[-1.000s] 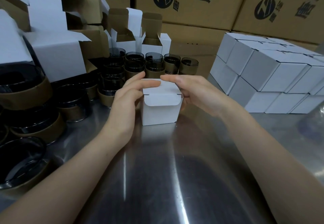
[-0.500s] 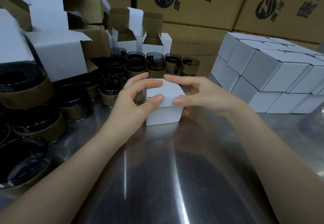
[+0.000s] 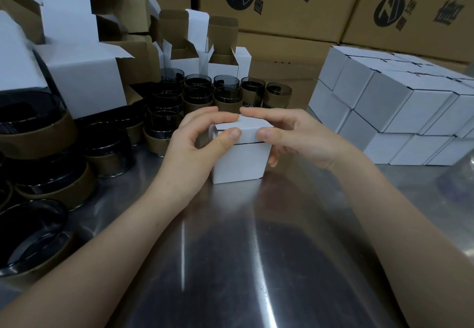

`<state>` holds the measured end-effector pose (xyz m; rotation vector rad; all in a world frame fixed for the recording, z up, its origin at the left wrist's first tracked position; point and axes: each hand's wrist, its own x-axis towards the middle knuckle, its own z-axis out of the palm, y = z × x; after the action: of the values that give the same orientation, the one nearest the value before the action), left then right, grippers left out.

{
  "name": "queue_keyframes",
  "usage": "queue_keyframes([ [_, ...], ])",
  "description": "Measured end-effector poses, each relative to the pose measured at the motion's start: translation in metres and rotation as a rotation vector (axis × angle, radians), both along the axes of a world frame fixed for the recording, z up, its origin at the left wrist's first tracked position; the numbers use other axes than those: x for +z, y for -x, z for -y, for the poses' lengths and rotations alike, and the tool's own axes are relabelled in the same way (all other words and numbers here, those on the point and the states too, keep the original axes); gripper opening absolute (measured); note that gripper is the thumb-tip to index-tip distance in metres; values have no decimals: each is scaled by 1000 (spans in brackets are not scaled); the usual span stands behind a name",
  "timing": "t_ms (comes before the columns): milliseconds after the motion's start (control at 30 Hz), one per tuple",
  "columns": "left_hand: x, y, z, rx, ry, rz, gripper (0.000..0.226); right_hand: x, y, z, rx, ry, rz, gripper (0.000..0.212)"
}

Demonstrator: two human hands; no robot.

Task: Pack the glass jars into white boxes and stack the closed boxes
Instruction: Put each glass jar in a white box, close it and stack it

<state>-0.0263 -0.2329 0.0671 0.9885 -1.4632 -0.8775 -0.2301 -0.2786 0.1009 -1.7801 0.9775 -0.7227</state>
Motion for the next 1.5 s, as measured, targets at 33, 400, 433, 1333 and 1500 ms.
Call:
queue_keyframes([
  [33,0,0,0,0,-2,0,31,0,0,0,3,-11,8,53],
  [400,2,0,-1,-4,-3,28,29,0,3,4,22,-62,10,55],
  [433,2,0,-1,-10,2,15,27,0,3,4,21,-67,11,56],
  [1333,-3,1,2,-15,-5,51,16,-2,4,8,41,-174,29,42],
  [1500,-2,1,2,-16,-11,49,18,-2,4,9,62,-174,-3,46],
])
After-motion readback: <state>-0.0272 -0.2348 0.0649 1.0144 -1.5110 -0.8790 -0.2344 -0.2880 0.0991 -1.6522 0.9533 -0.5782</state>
